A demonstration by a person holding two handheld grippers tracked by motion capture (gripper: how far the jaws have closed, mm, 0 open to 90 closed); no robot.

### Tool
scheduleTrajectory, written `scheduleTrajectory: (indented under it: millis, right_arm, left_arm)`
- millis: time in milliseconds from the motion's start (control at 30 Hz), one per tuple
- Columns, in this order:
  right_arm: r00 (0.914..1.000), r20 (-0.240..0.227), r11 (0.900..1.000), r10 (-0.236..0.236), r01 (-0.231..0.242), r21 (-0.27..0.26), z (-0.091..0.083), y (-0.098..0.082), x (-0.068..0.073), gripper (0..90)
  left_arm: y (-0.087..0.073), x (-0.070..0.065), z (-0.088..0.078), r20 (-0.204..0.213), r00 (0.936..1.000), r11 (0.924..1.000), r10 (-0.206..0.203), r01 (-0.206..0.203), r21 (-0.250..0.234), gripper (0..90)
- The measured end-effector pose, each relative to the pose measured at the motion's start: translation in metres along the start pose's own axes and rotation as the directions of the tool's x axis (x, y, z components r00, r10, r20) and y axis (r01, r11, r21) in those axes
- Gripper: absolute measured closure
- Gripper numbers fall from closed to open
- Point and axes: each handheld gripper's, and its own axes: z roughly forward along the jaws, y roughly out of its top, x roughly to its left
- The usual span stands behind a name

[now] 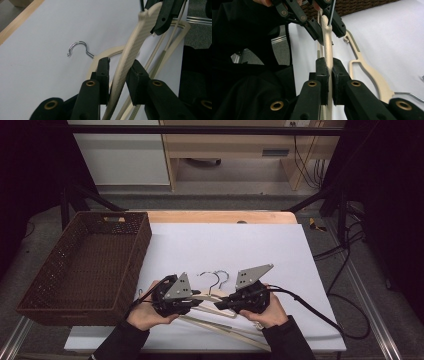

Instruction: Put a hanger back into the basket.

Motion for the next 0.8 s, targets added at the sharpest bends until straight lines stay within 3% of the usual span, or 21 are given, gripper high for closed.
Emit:
scheduleTrajectory:
  millis: [133, 267, 333, 533, 667, 800]
  right_arm:
    - [0.9962, 0.080, 0.999, -0.035, 0.036, -0.015, 0.000, 0.000, 0.000, 78.9]
    - [0.9903, 0.134, 0.998, -0.036, 0.042, -0.041, -0.001, 0.001, -0.001, 71.0]
    - [0.9845, 0.170, 0.997, -0.044, 0.054, -0.055, -0.001, 0.001, -0.002, 66.0]
    - [0.9639, 0.263, 0.994, -0.039, 0.064, -0.086, 0.000, 0.001, -0.002, 49.4]
    - [0.9467, 0.319, 0.987, -0.043, 0.091, -0.135, -0.007, 0.001, 0.001, 37.5]
    - [0.9219, 0.387, 0.983, -0.018, 0.087, -0.161, -0.022, -0.004, 0.003, 28.4]
  left_arm:
    - [0.002, -0.001, -0.003, 0.009, 1.0000, 1.0000, 0.001, -0.001, -0.001, 77.5]
    - [0.004, -0.005, -0.009, 0.009, 0.9998, 0.9997, -0.020, 0.020, -0.011, 80.8]
    - [0.005, -0.006, -0.011, 0.019, 0.9995, 0.9996, -0.026, 0.026, -0.005, 83.1]
    - [0.007, -0.009, -0.011, -0.008, 0.9967, 0.9966, -0.081, 0.081, -0.010, 85.8]
    - [0.006, -0.005, -0.015, -0.042, 0.9883, 0.9885, -0.147, 0.145, -0.042, 85.8]
    - [0.005, -0.001, -0.023, -0.082, 0.9757, 0.9765, -0.203, 0.195, -0.091, 85.8]
